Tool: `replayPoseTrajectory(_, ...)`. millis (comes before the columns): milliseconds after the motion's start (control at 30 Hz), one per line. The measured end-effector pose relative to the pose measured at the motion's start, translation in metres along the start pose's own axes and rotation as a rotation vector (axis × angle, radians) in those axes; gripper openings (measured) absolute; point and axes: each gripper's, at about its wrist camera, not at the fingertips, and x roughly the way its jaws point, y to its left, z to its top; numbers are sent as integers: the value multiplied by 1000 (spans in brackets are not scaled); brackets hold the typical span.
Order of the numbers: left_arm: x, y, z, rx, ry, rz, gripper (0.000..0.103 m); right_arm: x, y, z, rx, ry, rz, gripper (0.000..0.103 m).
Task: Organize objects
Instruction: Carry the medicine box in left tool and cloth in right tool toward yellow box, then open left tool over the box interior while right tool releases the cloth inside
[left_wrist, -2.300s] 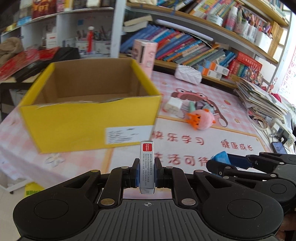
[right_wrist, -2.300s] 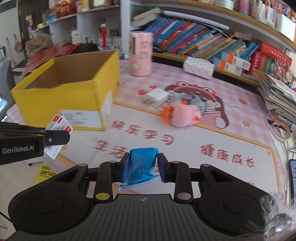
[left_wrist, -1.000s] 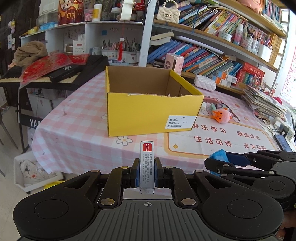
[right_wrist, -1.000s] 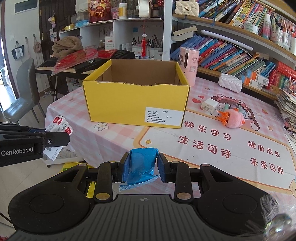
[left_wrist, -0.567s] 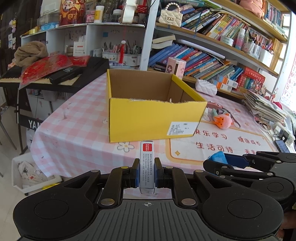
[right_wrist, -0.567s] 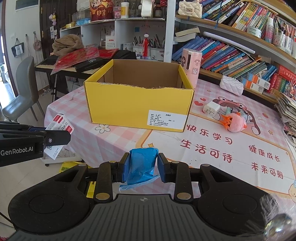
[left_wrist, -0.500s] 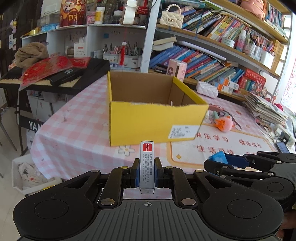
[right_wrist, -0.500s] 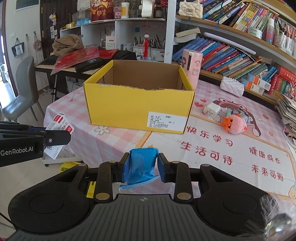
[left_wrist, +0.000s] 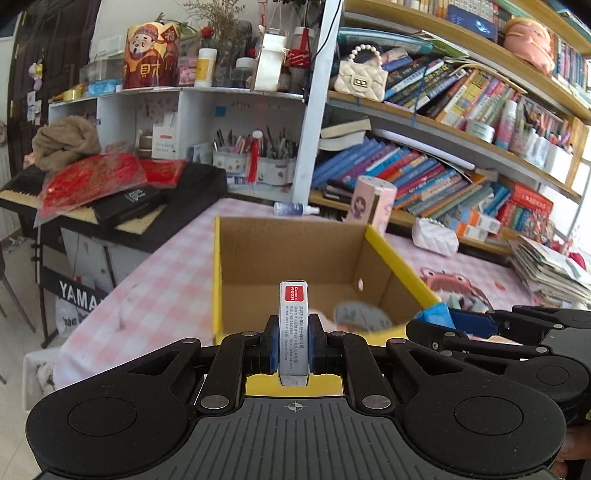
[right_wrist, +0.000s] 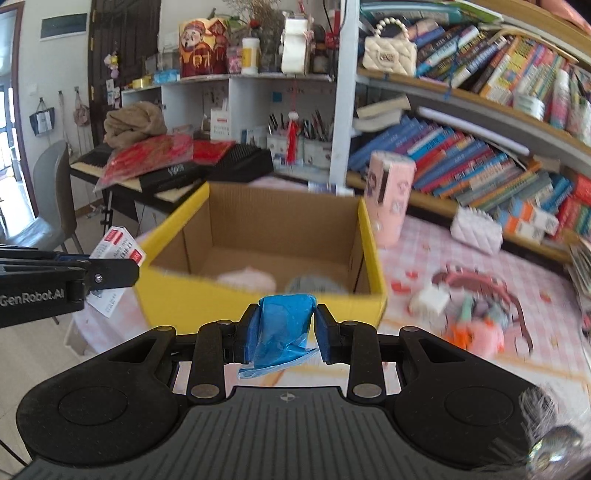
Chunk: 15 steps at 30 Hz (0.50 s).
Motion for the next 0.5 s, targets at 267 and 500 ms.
replayPoseTrajectory(267,46,-8,18,-8,30,35,13,45,-21,29,-65,-13,21,29)
replayPoseTrajectory(500,83,-8,24,-12,84,71,13,91,-23,34,-206,68,24,29)
